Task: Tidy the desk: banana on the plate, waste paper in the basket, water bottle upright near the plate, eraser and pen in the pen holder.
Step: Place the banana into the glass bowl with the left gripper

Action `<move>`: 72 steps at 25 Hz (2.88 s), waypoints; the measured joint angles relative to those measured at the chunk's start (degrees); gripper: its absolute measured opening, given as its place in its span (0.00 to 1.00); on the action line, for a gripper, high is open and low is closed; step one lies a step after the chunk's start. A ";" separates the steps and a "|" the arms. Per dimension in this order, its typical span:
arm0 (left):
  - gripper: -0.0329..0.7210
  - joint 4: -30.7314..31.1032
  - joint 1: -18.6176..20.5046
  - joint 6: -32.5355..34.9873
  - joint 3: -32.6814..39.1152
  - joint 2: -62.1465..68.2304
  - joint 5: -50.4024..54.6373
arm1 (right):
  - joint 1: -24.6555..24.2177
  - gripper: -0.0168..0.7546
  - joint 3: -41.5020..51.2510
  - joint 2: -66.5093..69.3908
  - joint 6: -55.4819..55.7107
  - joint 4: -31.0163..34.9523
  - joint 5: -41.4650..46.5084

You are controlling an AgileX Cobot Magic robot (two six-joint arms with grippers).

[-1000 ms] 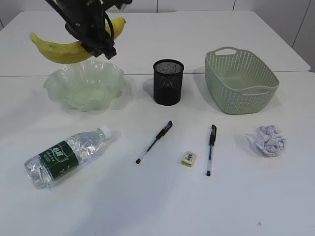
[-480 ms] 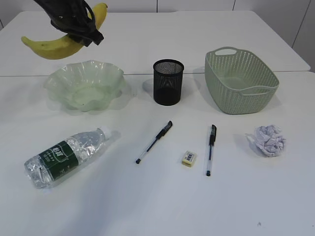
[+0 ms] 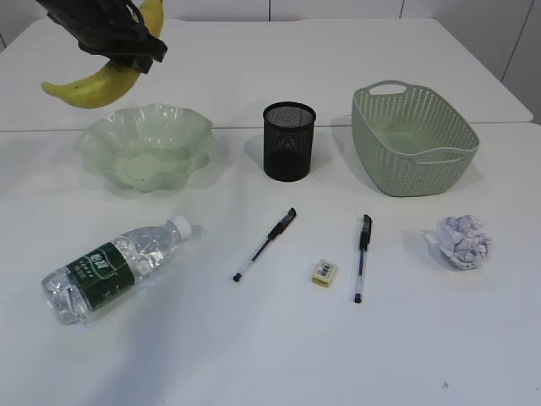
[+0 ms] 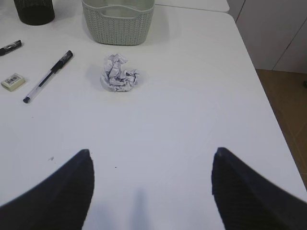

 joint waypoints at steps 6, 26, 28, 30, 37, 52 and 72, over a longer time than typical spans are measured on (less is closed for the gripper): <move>0.35 -3.46 0.50 -0.10 0.00 2.61 -2.42 | 0.00 0.76 0.00 0.00 0.00 0.09 0.00; 0.35 -4.31 0.50 -0.10 0.00 10.40 -11.98 | 0.00 0.76 0.00 0.00 0.00 0.39 0.00; 0.35 -4.56 0.77 -0.10 0.00 10.76 -12.35 | 0.00 0.76 0.00 0.00 0.00 0.39 0.00; 0.35 -4.96 1.09 -0.10 0.00 11.13 -12.65 | 0.00 0.76 0.00 0.00 0.00 0.39 0.00; 0.35 -5.40 2.96 -0.10 0.00 12.64 -13.11 | 0.00 0.76 0.00 0.00 0.00 0.39 0.00; 0.35 -6.79 3.82 -0.10 0.00 14.01 -12.22 | 0.00 0.76 0.00 0.00 0.20 0.39 0.00; 0.38 -6.89 3.82 -0.10 0.00 14.01 -11.76 | 0.00 0.76 0.00 0.00 0.20 0.39 0.00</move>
